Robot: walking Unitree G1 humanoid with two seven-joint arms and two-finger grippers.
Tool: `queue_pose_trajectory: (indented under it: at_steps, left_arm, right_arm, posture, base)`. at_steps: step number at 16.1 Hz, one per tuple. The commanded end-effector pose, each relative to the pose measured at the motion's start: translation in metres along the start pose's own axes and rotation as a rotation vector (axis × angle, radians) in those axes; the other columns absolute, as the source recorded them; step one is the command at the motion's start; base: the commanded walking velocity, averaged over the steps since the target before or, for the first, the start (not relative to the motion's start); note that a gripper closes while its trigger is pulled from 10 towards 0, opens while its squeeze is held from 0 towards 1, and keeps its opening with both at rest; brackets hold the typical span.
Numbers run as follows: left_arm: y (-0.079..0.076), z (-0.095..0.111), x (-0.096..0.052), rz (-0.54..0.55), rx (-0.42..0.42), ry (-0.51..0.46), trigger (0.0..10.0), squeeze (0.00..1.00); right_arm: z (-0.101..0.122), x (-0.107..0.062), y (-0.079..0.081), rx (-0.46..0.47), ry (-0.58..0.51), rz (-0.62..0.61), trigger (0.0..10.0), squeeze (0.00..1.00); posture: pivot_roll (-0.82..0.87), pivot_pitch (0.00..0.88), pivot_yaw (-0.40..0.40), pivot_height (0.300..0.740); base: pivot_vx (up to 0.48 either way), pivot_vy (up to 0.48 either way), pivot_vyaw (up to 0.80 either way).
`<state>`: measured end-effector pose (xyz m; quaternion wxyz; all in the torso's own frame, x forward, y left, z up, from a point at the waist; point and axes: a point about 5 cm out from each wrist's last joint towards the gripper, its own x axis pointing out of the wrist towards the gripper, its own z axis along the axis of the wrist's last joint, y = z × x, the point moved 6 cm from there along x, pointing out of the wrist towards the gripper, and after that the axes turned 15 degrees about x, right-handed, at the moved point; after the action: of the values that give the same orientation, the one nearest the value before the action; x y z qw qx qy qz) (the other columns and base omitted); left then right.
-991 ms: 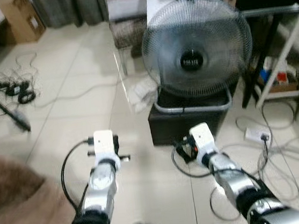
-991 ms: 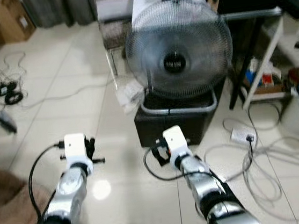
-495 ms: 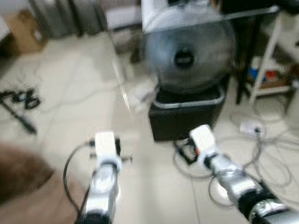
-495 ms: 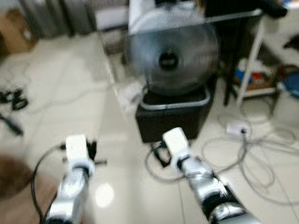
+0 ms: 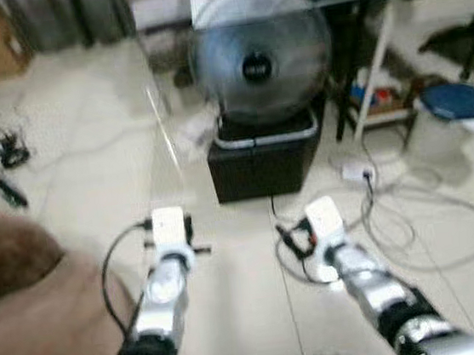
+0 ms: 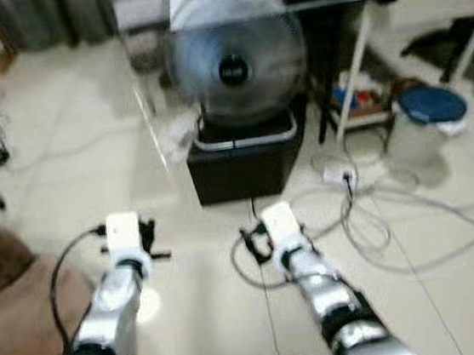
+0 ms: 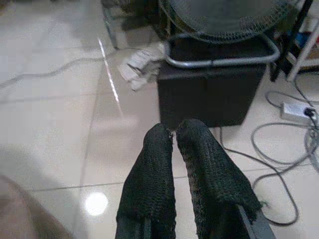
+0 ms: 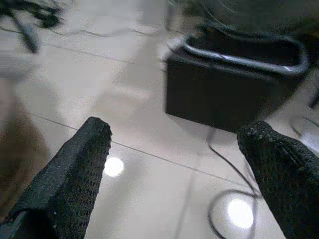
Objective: Move the pillow to the sofa from floor
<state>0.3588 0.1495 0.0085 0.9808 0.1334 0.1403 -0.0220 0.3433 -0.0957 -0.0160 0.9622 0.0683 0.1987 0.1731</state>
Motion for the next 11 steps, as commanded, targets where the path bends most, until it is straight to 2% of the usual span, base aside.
queue_pose_trajectory:
  at_steps: [1, 8, 11]
  left_arm:
    - [0.0017, -0.0017, -0.0006, 0.005, 0.002, 0.004, 10.0, 0.00]
    - [0.0020, 0.0003, -0.0003, 0.006, 0.013, -0.004, 10.0, 0.00]
    - [0.0009, 0.0011, -0.0001, 0.002, 0.023, -0.007, 10.0, 0.00]
  right_arm:
    - [0.0078, 0.0031, 0.0036, -0.014, -0.016, 0.018, 10.0, 0.00]
    - [0.0079, 0.0036, 0.0044, -0.014, -0.014, 0.019, 10.0, 0.00]
    - [0.0077, 0.0039, 0.0050, -0.014, -0.013, 0.021, 10.0, 0.00]
  posture:
    - [-0.11, 0.000, 0.056, 0.740]
    - [-0.11, 0.000, 0.057, 0.740]
    - [-0.11, 0.000, 0.057, 0.740]
  base:
    - [0.000, 0.000, 0.00]
    - [0.000, 0.000, 0.00]
    - [-0.465, 0.000, 0.00]
